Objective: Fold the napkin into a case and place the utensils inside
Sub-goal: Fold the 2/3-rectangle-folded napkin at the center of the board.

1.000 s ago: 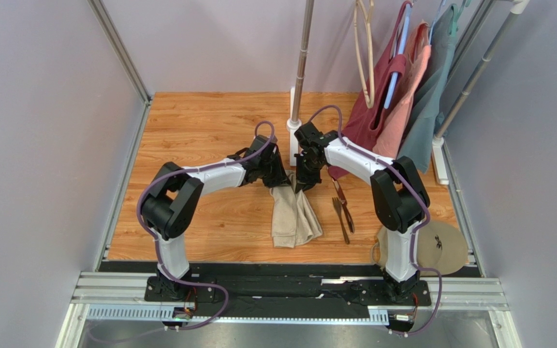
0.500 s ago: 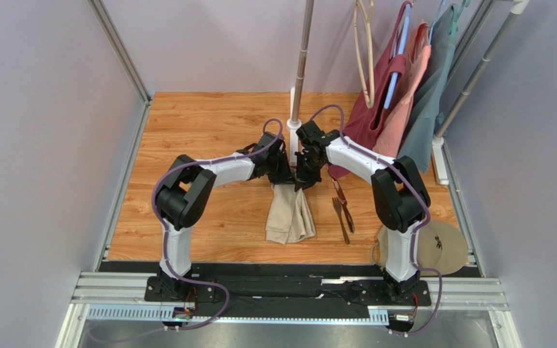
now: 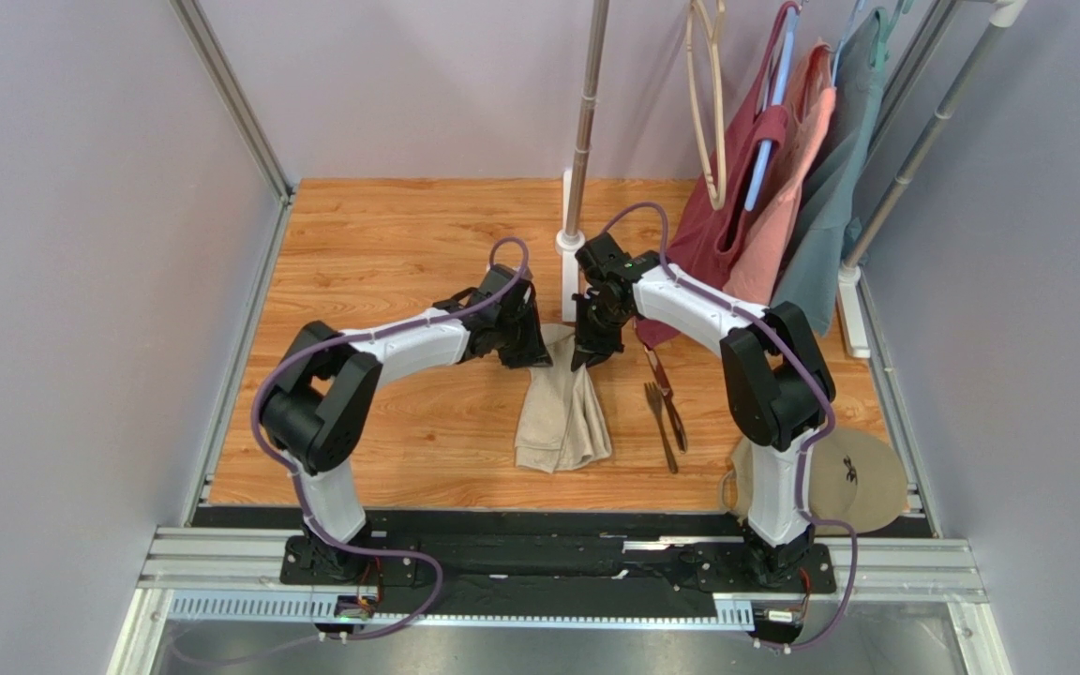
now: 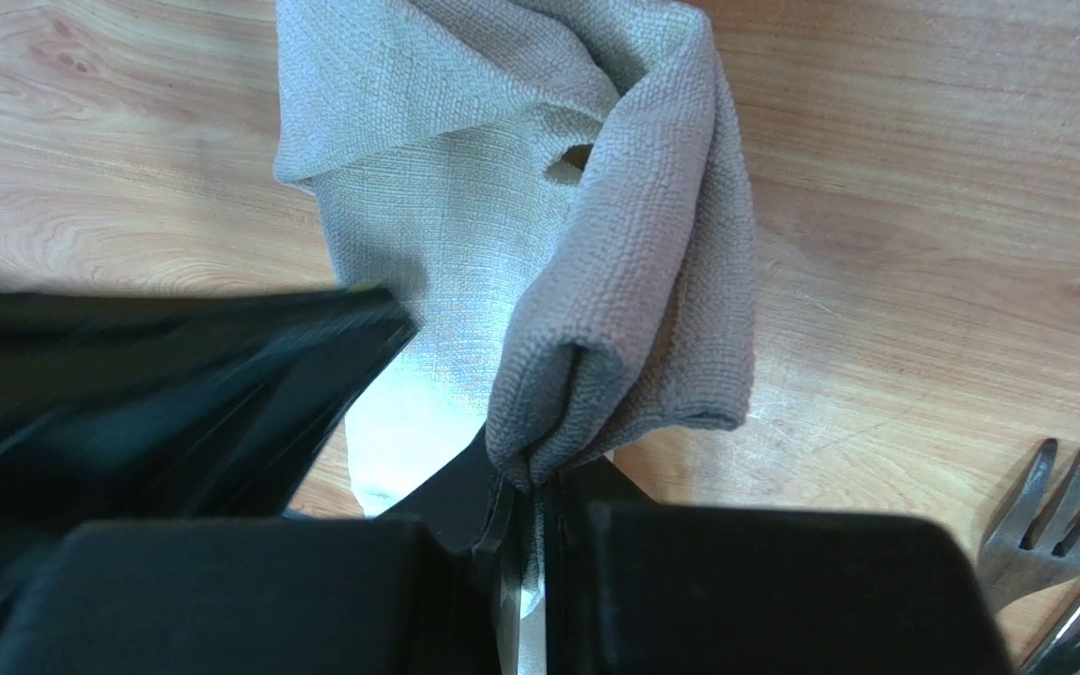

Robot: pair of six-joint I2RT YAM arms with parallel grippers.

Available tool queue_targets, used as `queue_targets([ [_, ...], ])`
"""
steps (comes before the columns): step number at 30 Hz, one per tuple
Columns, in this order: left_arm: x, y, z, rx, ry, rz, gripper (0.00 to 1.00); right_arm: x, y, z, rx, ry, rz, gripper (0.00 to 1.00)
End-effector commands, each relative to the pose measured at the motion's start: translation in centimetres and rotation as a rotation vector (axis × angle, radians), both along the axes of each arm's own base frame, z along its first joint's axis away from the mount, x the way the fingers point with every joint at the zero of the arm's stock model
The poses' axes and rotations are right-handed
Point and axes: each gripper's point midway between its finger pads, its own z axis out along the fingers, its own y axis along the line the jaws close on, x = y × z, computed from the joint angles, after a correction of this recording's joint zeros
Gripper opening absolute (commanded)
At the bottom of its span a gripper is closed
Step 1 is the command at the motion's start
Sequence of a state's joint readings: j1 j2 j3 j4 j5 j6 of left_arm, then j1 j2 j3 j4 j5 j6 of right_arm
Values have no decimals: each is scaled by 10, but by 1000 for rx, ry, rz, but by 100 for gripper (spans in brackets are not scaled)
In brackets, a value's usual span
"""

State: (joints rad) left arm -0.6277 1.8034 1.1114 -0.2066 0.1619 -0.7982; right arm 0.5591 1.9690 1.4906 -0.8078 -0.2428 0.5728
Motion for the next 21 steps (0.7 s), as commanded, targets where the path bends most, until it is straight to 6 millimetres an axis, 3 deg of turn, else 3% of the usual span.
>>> queue_targets([
  [1, -11, 3, -38, 35, 77, -4, 5, 11, 7, 14, 42, -15, -56, 4],
  [6, 4, 6, 1, 38, -78, -14, 10, 13, 2, 9, -5, 18, -160, 4],
  [7, 4, 6, 5, 21, -103, -21, 18, 13, 2, 9, -12, 18, -173, 4],
  [8, 2, 4, 21, -9, -144, -28, 23, 14, -1, 7, -24, 20, -191, 3],
  [10, -8, 1, 30, -50, -203, -44, 32, 13, 0, 6, -29, 31, -220, 3],
  [12, -15, -5, 54, -103, -282, -77, 42, 11, -1, 2, -40, 47, -245, 3],
  [15, -34, -14, 66, -105, -350, -146, 49, 9, 1, -1, -47, 73, -267, 3],
  [16, -38, -16, 67, -91, -350, -151, 58, 9, 3, 0, -47, 75, -272, 3],
  [21, -55, -40, 73, 1, -441, -182, 60, 9, 0, 4, -57, 80, -354, 3],
])
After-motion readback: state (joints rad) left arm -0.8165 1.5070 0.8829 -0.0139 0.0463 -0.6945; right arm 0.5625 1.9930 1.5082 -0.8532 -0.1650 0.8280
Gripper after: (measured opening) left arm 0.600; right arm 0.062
